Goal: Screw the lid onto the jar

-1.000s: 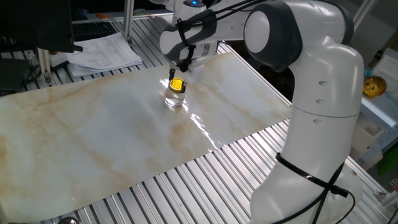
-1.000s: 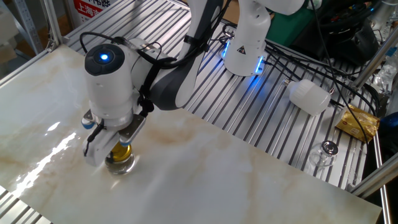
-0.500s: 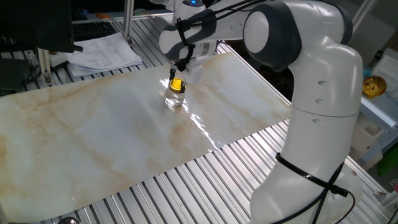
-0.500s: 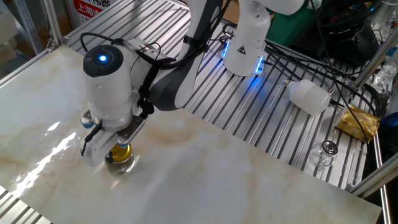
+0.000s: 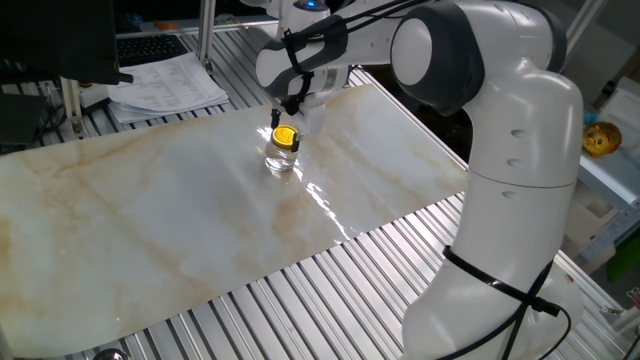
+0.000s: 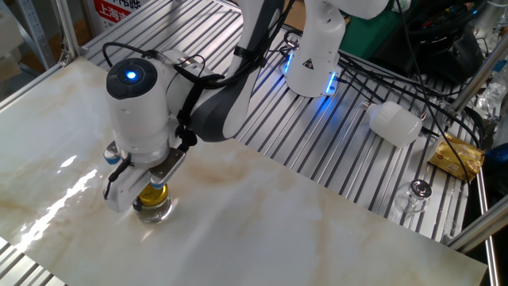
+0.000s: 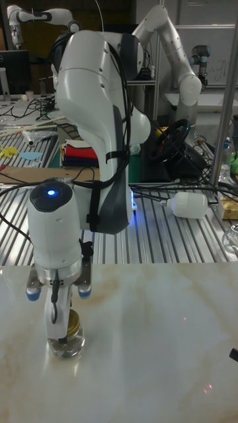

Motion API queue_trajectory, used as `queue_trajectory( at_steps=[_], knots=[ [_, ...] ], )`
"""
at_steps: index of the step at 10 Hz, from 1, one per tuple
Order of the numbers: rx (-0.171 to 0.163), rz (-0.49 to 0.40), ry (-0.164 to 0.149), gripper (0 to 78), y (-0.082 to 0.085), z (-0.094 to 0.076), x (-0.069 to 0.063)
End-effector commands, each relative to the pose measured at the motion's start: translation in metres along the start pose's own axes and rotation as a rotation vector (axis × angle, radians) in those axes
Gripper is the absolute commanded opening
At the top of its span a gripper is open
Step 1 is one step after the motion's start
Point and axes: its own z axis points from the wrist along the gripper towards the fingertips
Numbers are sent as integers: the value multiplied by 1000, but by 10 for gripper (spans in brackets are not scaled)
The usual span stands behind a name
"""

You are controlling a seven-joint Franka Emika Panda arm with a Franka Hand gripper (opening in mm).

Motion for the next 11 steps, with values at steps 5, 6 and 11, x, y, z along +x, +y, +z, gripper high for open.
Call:
queue_trajectory(
  at_steps=[5,6,11],
  knots=[
    [78,-415,15,774,7,-39,15],
    [79,-454,16,774,7,-41,16],
    [87,-1200,9,774,7,-42,15]
  ],
)
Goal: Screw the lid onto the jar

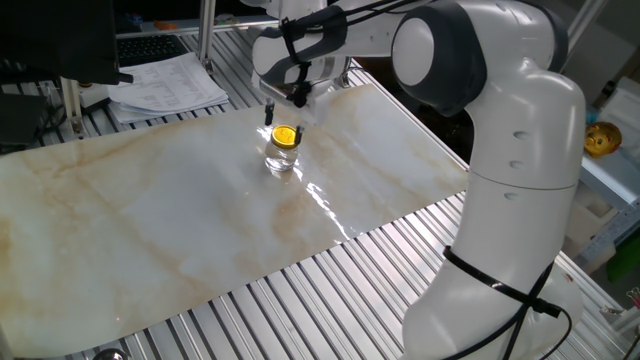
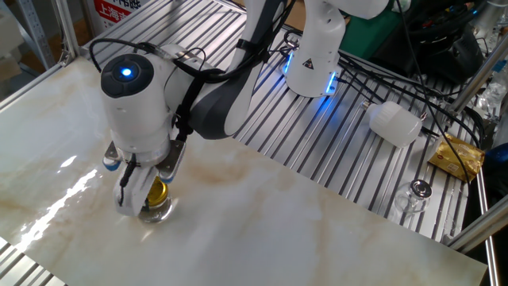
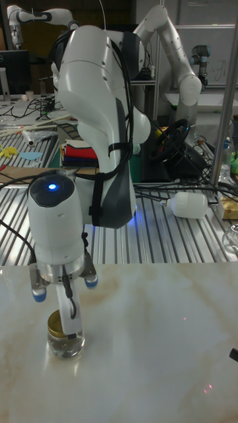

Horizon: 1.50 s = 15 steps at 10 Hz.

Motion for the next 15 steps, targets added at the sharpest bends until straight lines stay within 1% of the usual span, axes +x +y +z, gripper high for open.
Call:
queue_trajectory(
  at_steps=[1,2,3,4,5,7,9,11,12,14,15],
  knots=[
    [57,-958,-18,774,6,-25,7],
    [73,-1073,-31,774,7,-25,6],
    [125,-1177,-68,774,8,-24,6],
    [173,-1264,-118,774,9,-22,6],
    [180,-1297,-129,774,10,-20,7],
    [183,-1352,-131,774,11,-17,6],
    [183,-1398,-140,774,13,-14,6],
    [181,-1452,-152,774,15,-11,3],
    [157,-1461,-143,774,17,-8,0],
    [140,-1462,-140,774,18,-1,-5],
    [118,-1463,-126,774,17,2,-10]
  ],
)
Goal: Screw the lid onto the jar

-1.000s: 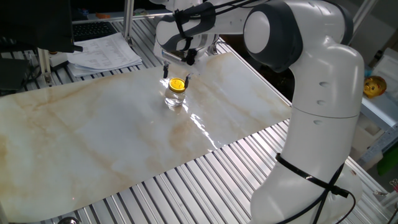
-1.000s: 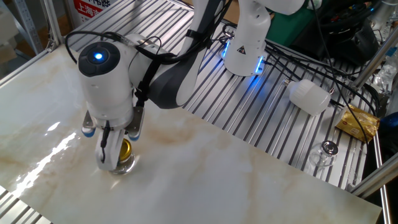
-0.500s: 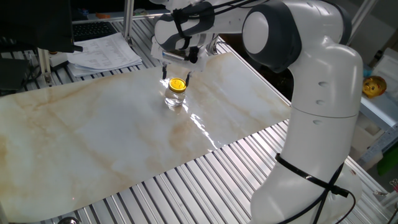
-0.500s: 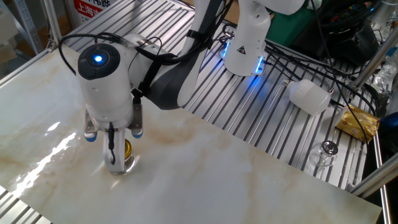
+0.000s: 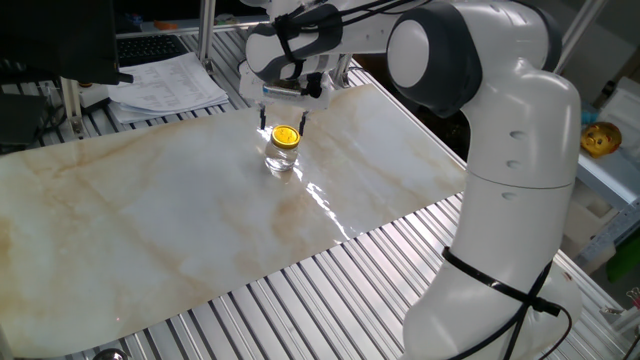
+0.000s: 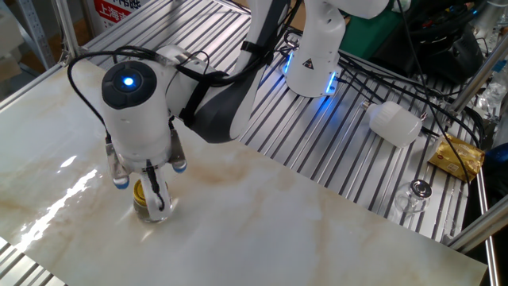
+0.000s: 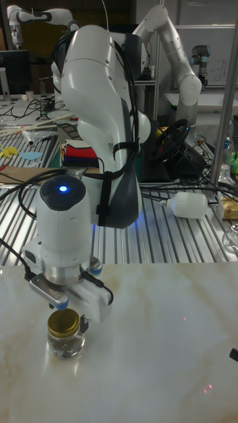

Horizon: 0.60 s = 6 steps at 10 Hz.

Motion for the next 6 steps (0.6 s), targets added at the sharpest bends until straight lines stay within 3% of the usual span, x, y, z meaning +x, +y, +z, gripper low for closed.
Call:
queue_trajectory(
  at_steps=[1,2,6],
  knots=[
    [41,-866,-100,774,0,12,-21],
    [16,-866,-93,774,-2,15,-24],
    [35,-866,-62,774,-3,17,-25]
  ],
)
